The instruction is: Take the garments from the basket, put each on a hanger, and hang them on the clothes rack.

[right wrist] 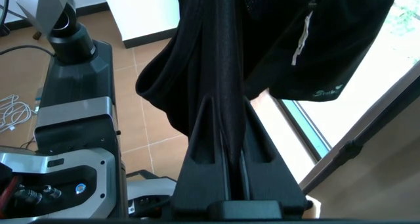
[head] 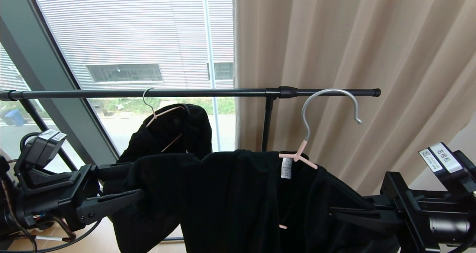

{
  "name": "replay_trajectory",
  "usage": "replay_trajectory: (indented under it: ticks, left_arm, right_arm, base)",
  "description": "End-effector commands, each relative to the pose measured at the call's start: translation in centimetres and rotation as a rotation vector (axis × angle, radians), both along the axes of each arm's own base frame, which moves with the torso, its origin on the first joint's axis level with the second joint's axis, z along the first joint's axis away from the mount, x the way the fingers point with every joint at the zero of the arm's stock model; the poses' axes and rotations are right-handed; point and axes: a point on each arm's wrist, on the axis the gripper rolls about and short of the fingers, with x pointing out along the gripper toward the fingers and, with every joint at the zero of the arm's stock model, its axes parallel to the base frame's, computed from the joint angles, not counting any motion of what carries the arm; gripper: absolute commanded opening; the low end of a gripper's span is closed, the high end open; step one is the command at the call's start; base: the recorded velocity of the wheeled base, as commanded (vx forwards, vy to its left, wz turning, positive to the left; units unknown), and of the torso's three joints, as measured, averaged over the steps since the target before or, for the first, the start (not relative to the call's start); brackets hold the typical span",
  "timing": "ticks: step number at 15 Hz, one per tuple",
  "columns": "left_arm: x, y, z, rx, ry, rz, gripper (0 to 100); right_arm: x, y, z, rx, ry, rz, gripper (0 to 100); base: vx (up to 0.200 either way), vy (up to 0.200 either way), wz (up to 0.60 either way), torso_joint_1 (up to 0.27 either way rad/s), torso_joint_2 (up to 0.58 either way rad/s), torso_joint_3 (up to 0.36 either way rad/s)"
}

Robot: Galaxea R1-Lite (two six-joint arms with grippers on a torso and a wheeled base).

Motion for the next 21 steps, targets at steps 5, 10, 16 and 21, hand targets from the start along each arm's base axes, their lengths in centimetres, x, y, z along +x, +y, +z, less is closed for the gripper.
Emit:
replay_trajectory:
  ticks: [5,10,16,21]
  left_arm:
    - [0.2,0.0,-0.4,-0.002,0.021,-0.002,0]
    - [0.3,0.4,-0.1,0.002,-0.014,0.017,0]
    - [0.6,1.5,0.1,0.003,-0.025,0.067,0]
    - [0.8,2.4,0.4,0.007,-0.045,0.106,0]
  right_arm:
    - [0.0,0.0,-0.1,-0.002,0.005,0.002,0]
    - [0.0,0.0,0.0,0.001,0.001,0.002,0]
    - [-0.1,-0.6,0.4,0.016,-0.019,-0.014,0]
    - [0.0,-1.0,0.7,0.023,-0.029,-0.030,0]
  base:
    - [0.000,0.000,0.00,0.000,0.00,0.000]
    - [0.000,0.000,0.00,0.000,0.00,0.000]
    - [0.000,0.000,0.00,0.000,0.00,0.000]
    - [0.000,0.000,0.00,0.000,0.00,0.000]
